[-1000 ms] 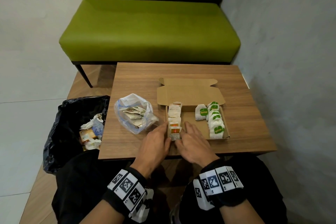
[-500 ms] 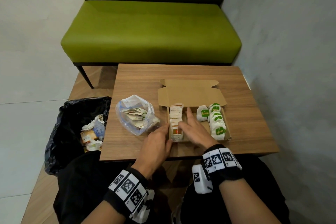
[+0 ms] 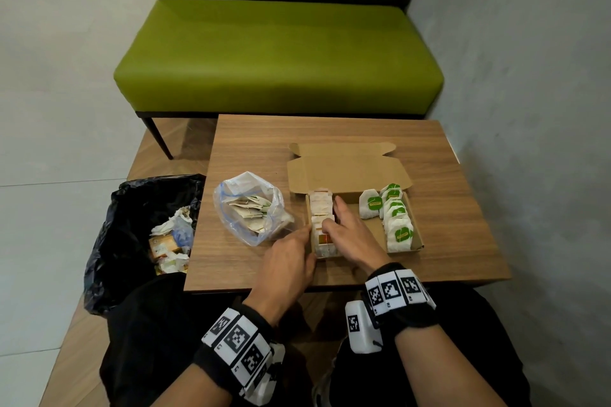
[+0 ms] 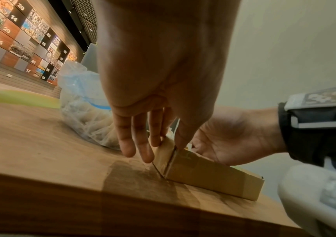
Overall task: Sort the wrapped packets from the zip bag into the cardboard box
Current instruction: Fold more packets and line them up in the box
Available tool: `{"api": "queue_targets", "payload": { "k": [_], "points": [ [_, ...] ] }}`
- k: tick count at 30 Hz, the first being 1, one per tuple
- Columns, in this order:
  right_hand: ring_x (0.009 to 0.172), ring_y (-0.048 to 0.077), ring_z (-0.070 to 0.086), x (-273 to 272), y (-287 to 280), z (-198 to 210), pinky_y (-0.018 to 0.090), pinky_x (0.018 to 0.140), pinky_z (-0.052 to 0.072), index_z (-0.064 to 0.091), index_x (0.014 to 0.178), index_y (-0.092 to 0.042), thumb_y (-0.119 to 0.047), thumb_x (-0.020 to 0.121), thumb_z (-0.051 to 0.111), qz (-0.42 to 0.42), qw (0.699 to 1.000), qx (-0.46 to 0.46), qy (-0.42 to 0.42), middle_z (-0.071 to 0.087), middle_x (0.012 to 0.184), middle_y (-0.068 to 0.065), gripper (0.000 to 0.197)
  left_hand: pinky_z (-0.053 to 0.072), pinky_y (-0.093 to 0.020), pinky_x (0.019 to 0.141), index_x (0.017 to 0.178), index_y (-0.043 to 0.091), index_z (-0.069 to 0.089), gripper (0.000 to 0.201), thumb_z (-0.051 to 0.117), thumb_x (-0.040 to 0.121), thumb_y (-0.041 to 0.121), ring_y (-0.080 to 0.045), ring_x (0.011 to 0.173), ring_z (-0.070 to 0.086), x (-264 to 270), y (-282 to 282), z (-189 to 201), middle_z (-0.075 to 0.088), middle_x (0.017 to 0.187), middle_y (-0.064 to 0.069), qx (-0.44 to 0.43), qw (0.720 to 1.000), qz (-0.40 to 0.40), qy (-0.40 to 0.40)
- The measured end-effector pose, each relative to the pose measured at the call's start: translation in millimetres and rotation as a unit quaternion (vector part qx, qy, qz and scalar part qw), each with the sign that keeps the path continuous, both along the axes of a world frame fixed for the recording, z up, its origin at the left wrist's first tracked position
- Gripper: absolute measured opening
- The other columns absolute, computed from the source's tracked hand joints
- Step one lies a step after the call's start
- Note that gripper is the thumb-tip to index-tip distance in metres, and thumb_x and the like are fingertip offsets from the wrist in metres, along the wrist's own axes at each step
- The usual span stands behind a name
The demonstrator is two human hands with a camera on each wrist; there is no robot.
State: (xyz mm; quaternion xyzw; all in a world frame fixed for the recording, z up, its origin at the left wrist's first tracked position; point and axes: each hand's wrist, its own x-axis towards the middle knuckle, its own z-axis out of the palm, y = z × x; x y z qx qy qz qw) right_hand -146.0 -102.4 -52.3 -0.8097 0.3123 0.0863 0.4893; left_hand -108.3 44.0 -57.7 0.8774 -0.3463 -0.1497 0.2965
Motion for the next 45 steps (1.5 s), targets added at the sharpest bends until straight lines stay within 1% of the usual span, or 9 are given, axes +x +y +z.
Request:
{"api": "queue_targets", "payload": {
  "k": [4,7,11,20,24,30,34,39,45],
  "points": [
    [0.135,0.018,0.045,0,0,-4,0.04,0.113,0.037,0.02,0.157,-0.026,-0.036,0.093,0.047,0.005,1.0,-0.008,-0.004,0.045,0.151,-0.003,0.07,0.047,-0.027,0.092,0.143,0.021,0.047,0.053,0.06,0.092,0.014,-0.015,0.112,0.062,0,0,3,0.066,0.125,0.001,-0.003,1.0,-0.001,0.0],
    [0.145,0.02,0.032,-2,-3,-8,0.045,0.118,0.03,0.014,0.158,-0.019,-0.031,0.095,0.047,-0.021,1.0,0.004,-0.008,0.03,0.16,0.001,0.072,0.048,-0.027,0.095,0.145,0.021,0.044,0.055,0.06,0.092,0.015,-0.014,0.113,0.062,-1,1,3,0.065,0.128,0.001,-0.004,1.0,-0.002,0.006],
    [0.127,0.018,0.054,-2,-3,-12,0.047,0.109,0.042,0.035,0.149,-0.03,-0.026,0.082,0.048,0.006,0.999,0.037,-0.02,0.056,0.141,-0.001,0.069,0.05,-0.028,0.09,0.143,0.021,0.046,0.052,0.059,0.093,0.015,-0.014,0.106,0.065,-1,0,1,0.068,0.121,0.0,-0.007,1.0,0.002,0.006],
    [0.146,0.017,0.03,-11,-4,-11,0.044,0.12,0.028,0.013,0.157,-0.015,-0.016,0.097,0.05,-0.032,0.997,0.046,-0.046,0.029,0.161,0.001,0.071,0.052,-0.033,0.094,0.144,0.02,0.044,0.053,0.058,0.093,0.014,-0.016,0.111,0.063,-4,0,3,0.065,0.127,-0.001,0.002,1.0,0.002,0.012],
    [0.147,0.013,0.027,-23,-5,-5,0.038,0.121,0.026,0.013,0.157,-0.016,-0.009,0.099,0.047,-0.059,0.993,0.025,-0.099,0.024,0.163,0.001,0.067,0.056,-0.034,0.082,0.125,0.021,0.059,0.031,0.056,0.094,0.024,-0.012,0.092,0.068,-13,10,20,0.071,0.108,0.002,0.009,1.0,-0.014,-0.006],
    [0.139,0.013,0.038,-21,12,23,0.024,0.111,0.027,0.054,0.138,-0.017,-0.013,0.094,0.056,-0.019,0.975,-0.147,-0.168,0.045,0.15,0.0,0.044,0.044,-0.025,0.061,0.085,0.027,0.071,0.01,0.062,0.09,0.027,-0.004,0.063,0.058,26,54,73,0.065,0.072,0.013,-0.059,0.989,0.098,-0.091],
    [0.143,0.013,0.026,3,43,43,0.03,0.113,0.023,0.066,0.124,-0.026,-0.023,0.096,0.058,0.056,0.964,-0.155,-0.209,0.036,0.153,-0.002,0.03,0.044,-0.034,0.08,0.1,0.023,0.064,0.013,0.065,0.087,0.026,-0.02,0.098,0.052,84,77,61,0.056,0.1,0.001,-0.042,0.973,0.191,-0.122],
    [0.148,0.019,0.012,42,73,45,0.047,0.118,0.019,0.069,0.12,-0.033,-0.04,0.097,0.053,0.17,0.949,-0.226,-0.141,0.022,0.161,0.0,0.028,0.04,-0.056,0.105,0.106,0.032,0.066,0.016,0.065,0.089,0.032,-0.034,0.134,0.041,111,72,31,0.038,0.15,-0.007,0.07,0.988,0.132,-0.045],
    [0.14,0.026,0.03,56,77,35,0.058,0.113,0.025,0.074,0.1,-0.018,-0.035,0.095,0.053,0.165,0.902,-0.397,-0.029,0.039,0.154,0.006,0.027,0.042,-0.05,0.102,0.115,0.031,0.071,0.032,0.06,0.085,0.028,-0.026,0.128,0.049,109,60,29,0.043,0.147,-0.002,0.137,0.986,0.094,-0.018]
  ]
}}
